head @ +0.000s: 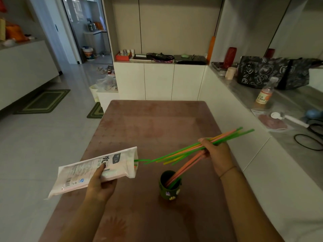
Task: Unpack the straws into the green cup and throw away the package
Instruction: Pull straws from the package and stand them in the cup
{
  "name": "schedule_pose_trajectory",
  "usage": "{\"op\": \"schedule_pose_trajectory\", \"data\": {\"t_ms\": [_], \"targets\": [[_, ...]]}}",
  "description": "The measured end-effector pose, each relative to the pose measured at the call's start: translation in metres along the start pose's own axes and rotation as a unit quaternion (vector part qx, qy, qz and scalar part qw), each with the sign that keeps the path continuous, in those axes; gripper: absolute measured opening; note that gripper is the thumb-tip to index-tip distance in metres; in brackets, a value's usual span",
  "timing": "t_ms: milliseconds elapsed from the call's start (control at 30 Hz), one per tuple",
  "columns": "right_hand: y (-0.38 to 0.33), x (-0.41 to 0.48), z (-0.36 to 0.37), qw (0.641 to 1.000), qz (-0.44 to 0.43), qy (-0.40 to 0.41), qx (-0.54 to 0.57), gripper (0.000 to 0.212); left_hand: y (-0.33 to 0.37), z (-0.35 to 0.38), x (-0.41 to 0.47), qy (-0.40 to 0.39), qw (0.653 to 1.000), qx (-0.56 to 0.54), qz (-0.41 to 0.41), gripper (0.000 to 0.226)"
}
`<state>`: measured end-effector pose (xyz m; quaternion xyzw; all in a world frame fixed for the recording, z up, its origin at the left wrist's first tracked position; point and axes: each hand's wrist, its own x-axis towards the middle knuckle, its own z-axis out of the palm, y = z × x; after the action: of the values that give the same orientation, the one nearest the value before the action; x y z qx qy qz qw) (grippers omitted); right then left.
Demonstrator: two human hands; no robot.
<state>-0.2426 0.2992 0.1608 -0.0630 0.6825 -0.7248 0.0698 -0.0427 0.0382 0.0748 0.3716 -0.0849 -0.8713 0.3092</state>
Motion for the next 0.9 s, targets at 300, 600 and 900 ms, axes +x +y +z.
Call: {"op": "schedule_pose_trajectory", "data": {"t_ms": [300,600,900], "targets": [[0.003,0.005,-0.014,0.989,-0.034,0.002,-0.145,0.011,-0.010,0.005,0.002,-0.010,1.000,-0.002,-0.013,0.052],[0.005,-0.001,-0.007,0.969,-0.034,-0.015,-0.243,0.026,-0.021,0.012,-0.003,-0.035,0.999,0.000,-0.028,0.041],[-0.013,0.000,-0.004,0.948,-0.061,-0.033,-0.310,0.017,-0.026,0.015,-0.006,-0.036,0.999,0.009,-0.036,0.025]]}}
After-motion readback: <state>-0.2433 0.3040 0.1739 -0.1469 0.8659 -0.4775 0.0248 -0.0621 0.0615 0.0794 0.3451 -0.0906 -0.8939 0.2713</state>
